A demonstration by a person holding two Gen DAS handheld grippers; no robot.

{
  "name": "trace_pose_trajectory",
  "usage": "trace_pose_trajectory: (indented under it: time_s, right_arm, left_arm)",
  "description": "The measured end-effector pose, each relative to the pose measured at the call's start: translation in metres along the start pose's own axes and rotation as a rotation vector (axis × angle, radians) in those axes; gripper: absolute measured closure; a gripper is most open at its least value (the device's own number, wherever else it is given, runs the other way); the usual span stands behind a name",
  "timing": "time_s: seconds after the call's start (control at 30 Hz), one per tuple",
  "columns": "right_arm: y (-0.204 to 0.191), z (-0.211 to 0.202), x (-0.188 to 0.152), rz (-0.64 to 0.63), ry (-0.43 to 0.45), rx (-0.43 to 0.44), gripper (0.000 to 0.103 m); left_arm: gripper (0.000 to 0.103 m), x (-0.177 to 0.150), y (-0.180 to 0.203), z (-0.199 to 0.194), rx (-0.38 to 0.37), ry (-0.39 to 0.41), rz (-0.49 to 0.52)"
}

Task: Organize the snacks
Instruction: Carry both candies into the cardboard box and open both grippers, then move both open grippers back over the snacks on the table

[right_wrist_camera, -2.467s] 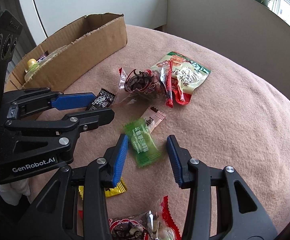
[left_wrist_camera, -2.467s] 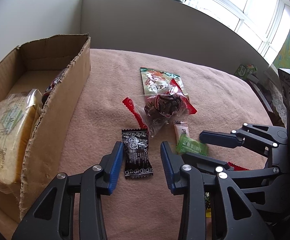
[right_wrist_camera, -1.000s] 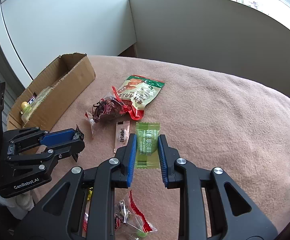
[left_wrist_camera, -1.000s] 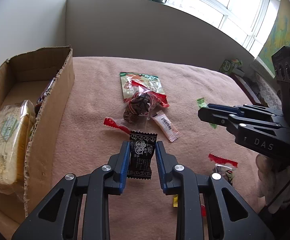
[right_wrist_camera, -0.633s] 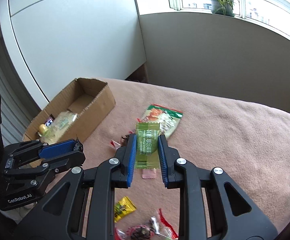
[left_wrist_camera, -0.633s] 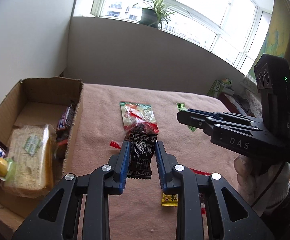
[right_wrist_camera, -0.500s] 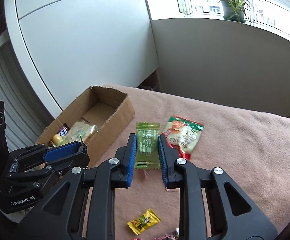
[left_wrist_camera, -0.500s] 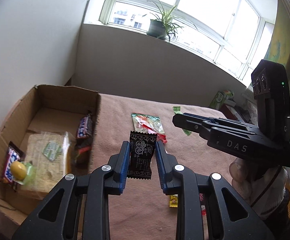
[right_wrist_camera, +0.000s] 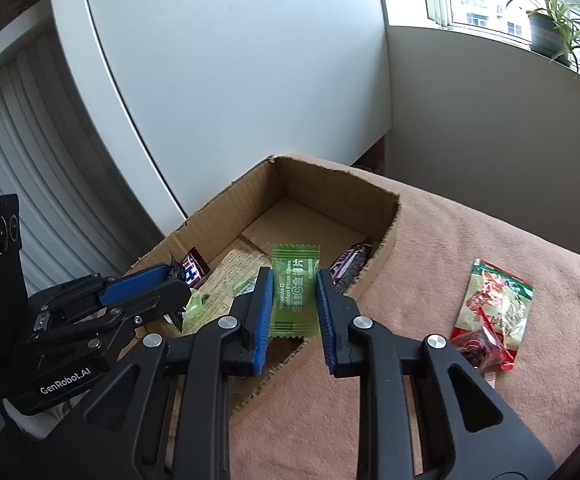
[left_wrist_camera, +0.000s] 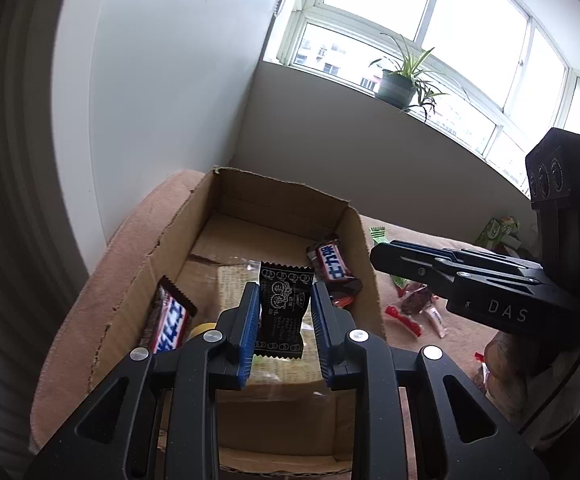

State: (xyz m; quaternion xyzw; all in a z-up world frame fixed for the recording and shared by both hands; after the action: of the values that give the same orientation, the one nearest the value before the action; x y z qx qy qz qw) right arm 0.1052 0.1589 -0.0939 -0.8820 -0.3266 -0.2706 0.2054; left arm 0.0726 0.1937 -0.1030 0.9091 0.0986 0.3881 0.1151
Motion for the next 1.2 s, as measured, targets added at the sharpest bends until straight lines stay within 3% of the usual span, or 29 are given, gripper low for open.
trace_pose_trajectory:
  time_s: [0.23,0.3,0.37,0.43,0.47,0.63,0.77,1.2]
  right_arm:
    - [-0.011,0.013,0.000,-0.022,-0.021,-0.003,0.080]
    - [-0.010,0.009,0.001,-0.023,-0.006,-0.017,0.071]
    - [-0.010,0.004,0.001,-0.030,0.008,-0.024,0.054]
    - [-0.008,-0.002,0.001,-0.034,0.021,-0.043,0.052]
    - [-0.006,-0.006,0.001,-0.031,0.027,-0.049,0.052]
    - [0.008,-0.025,-0.006,-0.012,0.043,-0.071,0.050]
    - [0.025,-0.045,-0.017,-0.002,0.059,-0.104,0.030]
    - [0.105,-0.108,-0.067,0.109,0.074,-0.137,0.030]
  left_arm:
    - [0.079,-0.004,-0.014,-0.004,0.013,0.003,-0.012]
    - [0.078,-0.005,-0.014,-0.005,0.018,0.000,-0.008]
    - [0.072,-0.003,-0.014,-0.004,0.032,0.000,-0.015]
    - [0.057,-0.003,-0.015,-0.007,0.029,0.009,-0.016]
    - [0.056,-0.002,-0.016,-0.008,0.033,0.013,-0.015]
    - [0.055,-0.001,-0.005,-0.012,0.022,0.021,0.003]
    - [0.055,-0.003,0.013,-0.011,0.001,0.016,0.030]
    - [0.055,-0.008,0.091,-0.007,-0.096,-0.008,0.123]
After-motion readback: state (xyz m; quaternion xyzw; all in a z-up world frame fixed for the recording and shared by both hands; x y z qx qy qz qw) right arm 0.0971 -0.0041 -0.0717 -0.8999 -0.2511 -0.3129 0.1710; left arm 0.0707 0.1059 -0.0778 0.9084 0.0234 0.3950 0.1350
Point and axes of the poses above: each gripper's, at about its wrist camera, not at the fingertips, and z roughly the way its jaws point, y to its right, x to its top, the point moved 10 cm from there along z, roughly the way its jaws point, and after that the axes turned 7 degrees about -y, right-handed, at the moved point
